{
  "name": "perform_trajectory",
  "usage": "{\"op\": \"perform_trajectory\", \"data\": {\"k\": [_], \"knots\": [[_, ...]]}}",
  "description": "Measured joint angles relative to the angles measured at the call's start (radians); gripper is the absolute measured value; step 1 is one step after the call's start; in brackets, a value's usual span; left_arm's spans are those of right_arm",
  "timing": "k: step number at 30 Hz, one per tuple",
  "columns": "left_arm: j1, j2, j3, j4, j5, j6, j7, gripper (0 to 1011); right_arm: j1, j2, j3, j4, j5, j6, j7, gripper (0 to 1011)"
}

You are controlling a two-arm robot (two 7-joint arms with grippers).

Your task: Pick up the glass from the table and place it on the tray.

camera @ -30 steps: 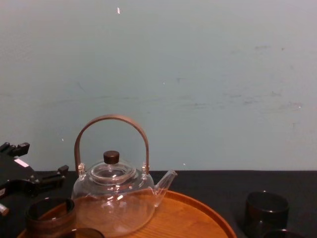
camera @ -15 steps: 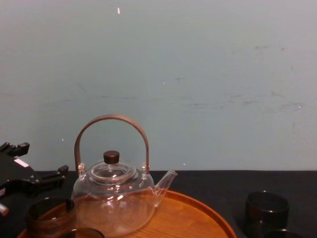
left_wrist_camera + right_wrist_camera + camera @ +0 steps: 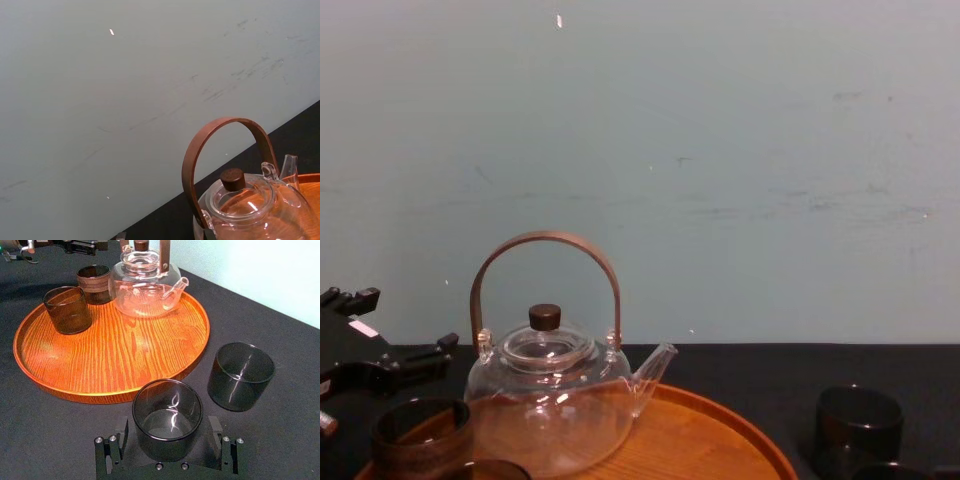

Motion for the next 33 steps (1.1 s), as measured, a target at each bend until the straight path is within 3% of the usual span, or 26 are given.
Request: {"op": "perform_trajectory", "data": {"k": [24, 33], "knots": [[0.0, 0.0, 0.0, 0.0, 0.0, 0.0, 0.0, 1001, 0.084, -0.057, -0.057, 0.064, -0.041, 0.027, -0.012, 1002], [0.0, 0.0, 0.0, 0.0, 0.0, 0.0, 0.0, 1001, 0.084, -0.057, -0.057, 0.064, -0.042, 0.028, -0.013, 1002]]}}
